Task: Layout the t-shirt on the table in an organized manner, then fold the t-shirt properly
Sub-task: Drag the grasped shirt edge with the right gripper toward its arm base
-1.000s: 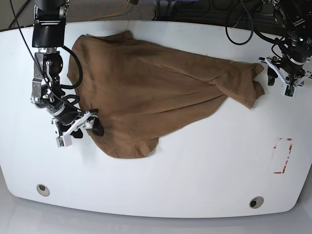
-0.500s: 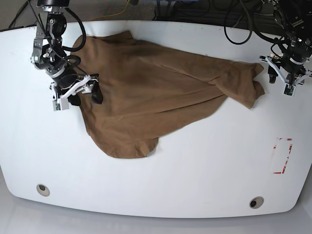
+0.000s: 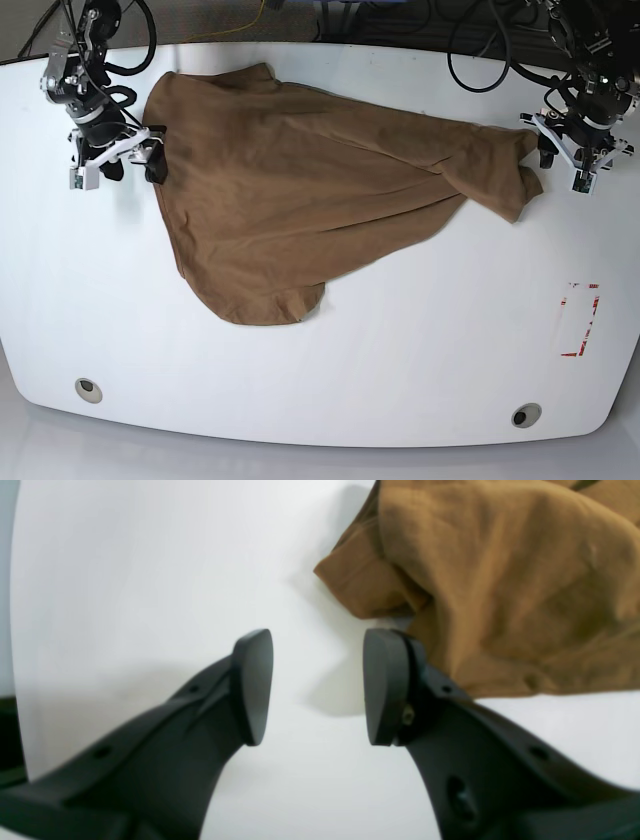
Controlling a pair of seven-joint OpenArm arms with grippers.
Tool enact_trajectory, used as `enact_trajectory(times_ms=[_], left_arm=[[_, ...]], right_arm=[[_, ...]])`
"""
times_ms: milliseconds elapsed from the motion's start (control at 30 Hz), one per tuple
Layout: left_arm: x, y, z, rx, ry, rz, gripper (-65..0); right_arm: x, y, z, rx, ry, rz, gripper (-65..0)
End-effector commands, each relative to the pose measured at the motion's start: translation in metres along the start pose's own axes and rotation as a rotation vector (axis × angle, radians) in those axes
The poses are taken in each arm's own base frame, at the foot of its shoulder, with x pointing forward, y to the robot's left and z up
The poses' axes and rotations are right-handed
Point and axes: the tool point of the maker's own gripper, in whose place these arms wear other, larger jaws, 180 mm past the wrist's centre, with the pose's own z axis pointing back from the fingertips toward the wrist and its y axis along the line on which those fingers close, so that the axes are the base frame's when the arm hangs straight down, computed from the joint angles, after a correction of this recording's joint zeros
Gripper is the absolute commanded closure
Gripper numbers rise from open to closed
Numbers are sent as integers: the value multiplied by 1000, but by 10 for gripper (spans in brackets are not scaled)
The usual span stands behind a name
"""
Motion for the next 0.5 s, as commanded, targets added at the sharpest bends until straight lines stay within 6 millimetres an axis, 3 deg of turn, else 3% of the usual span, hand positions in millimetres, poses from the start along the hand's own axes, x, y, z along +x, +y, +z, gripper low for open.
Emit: enact_trajectory(times_ms=[0, 133, 367, 467], left_arm=[[12, -3, 1, -10, -37, -22, -276], [12, -6, 0, -16, -35, -23, -276], [11, -5, 1, -12, -35, -21, -276], [11, -4, 1, -11, -35, -20, -276]], right_arm=[[6, -8, 10, -10, -25, 17, -498], [-5, -10, 15, -3, -5, 21, -499], [-48, -14, 16, 10, 73, -47, -499], [-58, -17, 20, 12, 80, -61, -499]])
